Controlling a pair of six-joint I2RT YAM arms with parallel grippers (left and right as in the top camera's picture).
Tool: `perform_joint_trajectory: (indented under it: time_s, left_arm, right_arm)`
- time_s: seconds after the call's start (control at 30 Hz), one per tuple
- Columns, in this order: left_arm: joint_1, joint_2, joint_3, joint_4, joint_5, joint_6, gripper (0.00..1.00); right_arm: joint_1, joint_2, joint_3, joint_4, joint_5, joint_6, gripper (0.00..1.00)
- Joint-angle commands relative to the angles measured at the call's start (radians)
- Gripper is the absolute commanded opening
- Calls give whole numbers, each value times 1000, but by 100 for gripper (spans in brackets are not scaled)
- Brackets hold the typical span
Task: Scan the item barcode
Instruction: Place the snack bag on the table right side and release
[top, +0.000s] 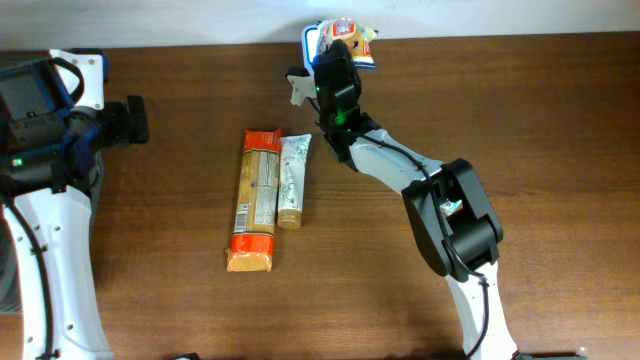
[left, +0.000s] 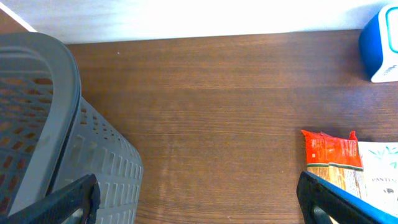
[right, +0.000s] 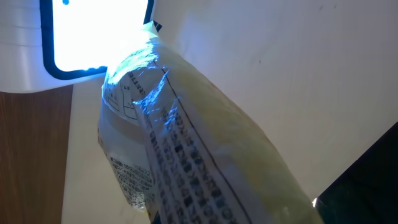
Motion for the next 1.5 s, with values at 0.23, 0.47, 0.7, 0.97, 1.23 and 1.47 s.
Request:
perform_joint_trajectory:
  time_s: [0.23,0.47,0.7,0.97,1.23,1.47]
  left_arm:
    - [0,-1,4,2,8,16,99]
    - [0,-1,3,2,8,16,99]
    - [0,-1,3,2,8,16,99]
    - [0,-1,4,2,8,16,99]
    - [0,-1,3,2,8,16,99]
    - [0,-1,3,2,8,16,99]
  right_arm:
    - [6,-22,19,155,-10,-63,4]
    - [6,-88,19,30,-11,-17,4]
    - [-21,-582,19,-838,-311,1042,4]
    - [-744,-494,-133,-1626,-980,1614,4]
    - [-933,-294,-132,-1629,-982,1679,97]
    - [-924,-294,303,-1927,-849,1787,99]
